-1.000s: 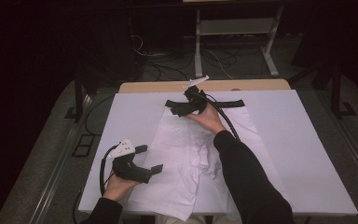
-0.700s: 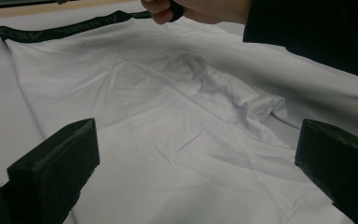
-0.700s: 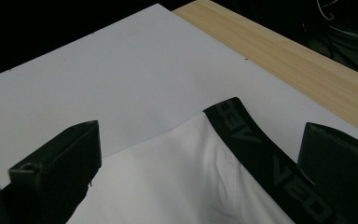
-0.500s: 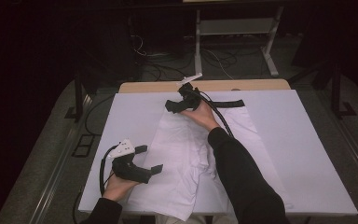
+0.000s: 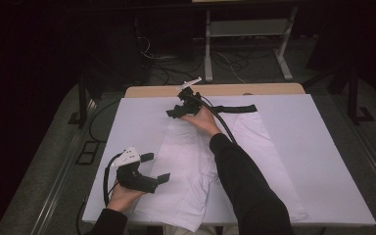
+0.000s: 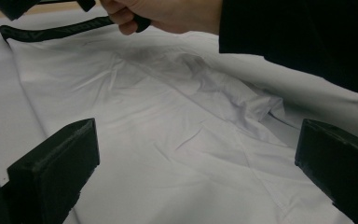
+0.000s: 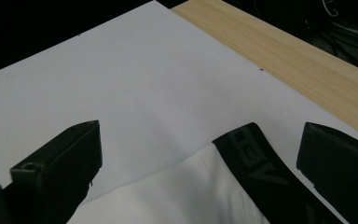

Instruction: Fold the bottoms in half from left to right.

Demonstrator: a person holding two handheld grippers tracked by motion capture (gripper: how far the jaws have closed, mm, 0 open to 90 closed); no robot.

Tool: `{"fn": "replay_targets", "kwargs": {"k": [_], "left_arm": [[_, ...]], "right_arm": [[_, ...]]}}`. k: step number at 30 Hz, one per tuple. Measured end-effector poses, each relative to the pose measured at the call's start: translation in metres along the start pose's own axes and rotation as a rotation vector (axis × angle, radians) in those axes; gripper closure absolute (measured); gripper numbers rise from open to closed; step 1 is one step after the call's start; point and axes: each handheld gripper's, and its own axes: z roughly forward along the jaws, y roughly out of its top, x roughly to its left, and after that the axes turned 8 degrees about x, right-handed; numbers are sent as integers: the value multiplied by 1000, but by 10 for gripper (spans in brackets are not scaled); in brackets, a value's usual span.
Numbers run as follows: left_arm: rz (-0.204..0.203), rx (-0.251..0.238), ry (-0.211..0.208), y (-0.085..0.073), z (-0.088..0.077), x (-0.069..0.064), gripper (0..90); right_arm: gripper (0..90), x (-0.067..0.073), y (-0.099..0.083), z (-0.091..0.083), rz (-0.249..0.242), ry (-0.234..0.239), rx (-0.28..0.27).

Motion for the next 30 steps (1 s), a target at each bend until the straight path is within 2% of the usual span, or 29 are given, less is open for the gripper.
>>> {"fn": "replay_targets", "kwargs": {"k": [10, 16, 20, 24, 27, 30], "left_arm": [[-2, -5, -2, 0, 0, 0, 0], [-1, -6, -2, 0, -1, 1, 0], [0, -8, -2, 0, -1, 1, 0], [-4, -6, 4, 0, -1, 2, 0], [-11, -13, 9, 0, -1, 2, 0], [-15, -13, 13, 0, -1, 2, 0]], "right_arm": [[0, 9, 4, 29, 9, 0, 26], [3, 6, 6, 40, 35, -30, 28], [51, 1, 6, 42, 72, -41, 23], [140, -1, 5, 44, 90, -62, 27], [148, -1, 4, 46, 116, -77, 33], [186, 3, 5, 47, 87, -100, 57]]}}
